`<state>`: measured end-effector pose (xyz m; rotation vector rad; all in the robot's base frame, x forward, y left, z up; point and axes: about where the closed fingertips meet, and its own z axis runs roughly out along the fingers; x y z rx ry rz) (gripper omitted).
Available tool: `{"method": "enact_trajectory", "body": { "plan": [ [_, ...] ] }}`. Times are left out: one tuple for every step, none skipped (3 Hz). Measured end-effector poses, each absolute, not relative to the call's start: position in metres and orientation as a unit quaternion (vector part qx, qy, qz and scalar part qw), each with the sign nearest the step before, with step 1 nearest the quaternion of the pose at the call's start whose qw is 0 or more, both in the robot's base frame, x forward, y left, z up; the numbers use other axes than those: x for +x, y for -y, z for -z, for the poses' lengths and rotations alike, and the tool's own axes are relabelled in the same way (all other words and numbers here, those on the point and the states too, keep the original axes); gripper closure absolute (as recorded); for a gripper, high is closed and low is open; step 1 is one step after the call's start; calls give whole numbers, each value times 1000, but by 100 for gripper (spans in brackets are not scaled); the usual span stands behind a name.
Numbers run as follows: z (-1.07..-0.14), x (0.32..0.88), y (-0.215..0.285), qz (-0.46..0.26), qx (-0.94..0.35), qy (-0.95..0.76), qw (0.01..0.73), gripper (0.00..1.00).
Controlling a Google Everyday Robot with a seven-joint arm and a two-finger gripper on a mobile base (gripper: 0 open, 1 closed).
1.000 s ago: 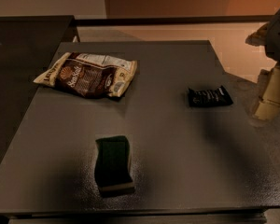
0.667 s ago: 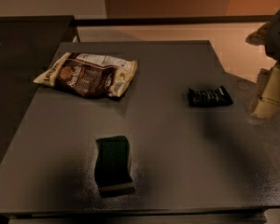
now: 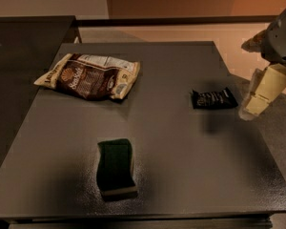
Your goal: Move rxbar chocolate near sponge
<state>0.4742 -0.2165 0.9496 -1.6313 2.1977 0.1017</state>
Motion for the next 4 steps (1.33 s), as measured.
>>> {"method": "enact_trajectory", "body": {
  "plan": [
    [-939, 490, 220, -64, -580, -783, 214, 0],
    [-931, 500, 220, -83, -587, -773, 225, 0],
    [-918, 508, 217, -102, -591, -767, 228, 0],
    [-898, 513, 219, -108, -593, -766, 223, 0]
  ]
}}
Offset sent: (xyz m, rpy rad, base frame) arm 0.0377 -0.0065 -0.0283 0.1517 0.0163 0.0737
